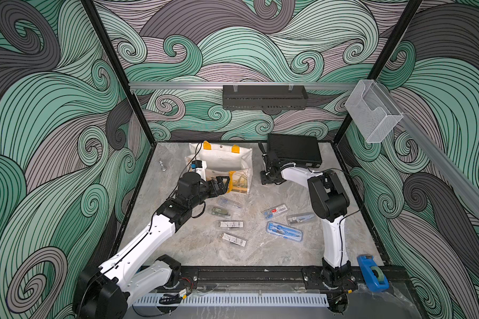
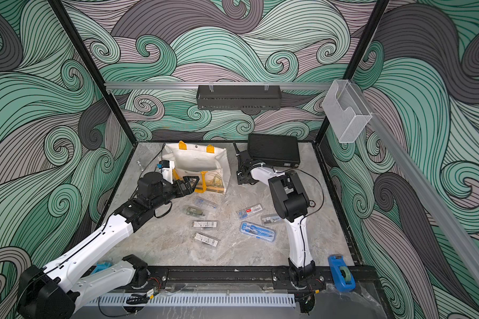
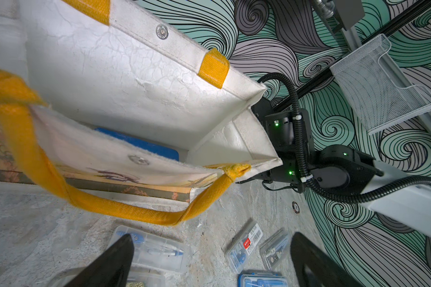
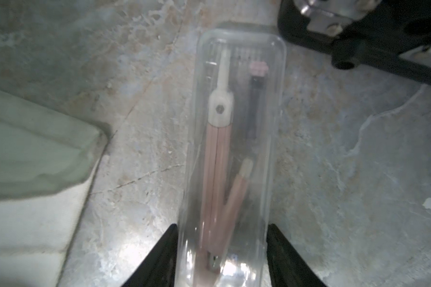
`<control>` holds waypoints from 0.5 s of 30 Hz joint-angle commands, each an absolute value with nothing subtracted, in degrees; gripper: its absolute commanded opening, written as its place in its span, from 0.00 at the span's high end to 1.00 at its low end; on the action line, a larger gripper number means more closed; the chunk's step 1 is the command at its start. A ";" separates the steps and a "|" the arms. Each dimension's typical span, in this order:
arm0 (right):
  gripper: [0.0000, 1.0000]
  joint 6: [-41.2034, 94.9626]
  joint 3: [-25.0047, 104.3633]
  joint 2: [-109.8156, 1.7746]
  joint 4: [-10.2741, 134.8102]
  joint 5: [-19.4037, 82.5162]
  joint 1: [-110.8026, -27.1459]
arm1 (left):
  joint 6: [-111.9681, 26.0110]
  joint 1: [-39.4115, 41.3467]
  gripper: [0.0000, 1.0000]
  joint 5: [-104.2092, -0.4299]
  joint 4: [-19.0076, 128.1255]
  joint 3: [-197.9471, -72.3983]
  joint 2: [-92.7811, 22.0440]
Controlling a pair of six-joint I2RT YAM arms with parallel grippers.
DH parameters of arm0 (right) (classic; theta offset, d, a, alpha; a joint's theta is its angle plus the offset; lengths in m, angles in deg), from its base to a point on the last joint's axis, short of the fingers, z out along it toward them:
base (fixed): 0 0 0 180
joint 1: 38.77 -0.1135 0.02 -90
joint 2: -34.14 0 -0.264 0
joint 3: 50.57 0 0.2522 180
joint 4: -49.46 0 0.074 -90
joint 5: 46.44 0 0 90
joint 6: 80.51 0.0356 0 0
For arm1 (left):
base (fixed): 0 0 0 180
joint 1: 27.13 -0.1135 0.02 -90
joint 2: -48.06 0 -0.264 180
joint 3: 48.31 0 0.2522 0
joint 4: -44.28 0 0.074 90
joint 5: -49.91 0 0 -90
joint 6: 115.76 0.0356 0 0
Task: Put the compass set into the canvas bag
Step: Pick up the compass set at the center of the board.
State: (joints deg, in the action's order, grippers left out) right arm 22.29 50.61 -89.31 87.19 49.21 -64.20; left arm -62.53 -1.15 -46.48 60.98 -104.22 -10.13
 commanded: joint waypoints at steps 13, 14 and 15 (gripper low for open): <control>0.58 21.09 42.03 -80.11 80.62 48.73 -64.35 | -61.71 -1.73 0.01 -45.85 60.50 -106.04 -10.37; 0.58 20.64 40.89 -78.70 79.59 48.49 -64.35 | -61.71 -1.72 0.01 -45.93 60.57 -106.31 -10.55; 0.58 19.97 39.48 -76.95 78.40 48.00 -64.29 | -61.71 -1.72 0.01 -46.06 60.59 -106.57 -10.77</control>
State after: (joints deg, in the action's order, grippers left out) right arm 21.37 41.14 -82.36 82.86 48.81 -64.20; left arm -62.42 -1.15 -46.09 60.98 -104.24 -10.26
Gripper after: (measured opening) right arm 0.478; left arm 0.987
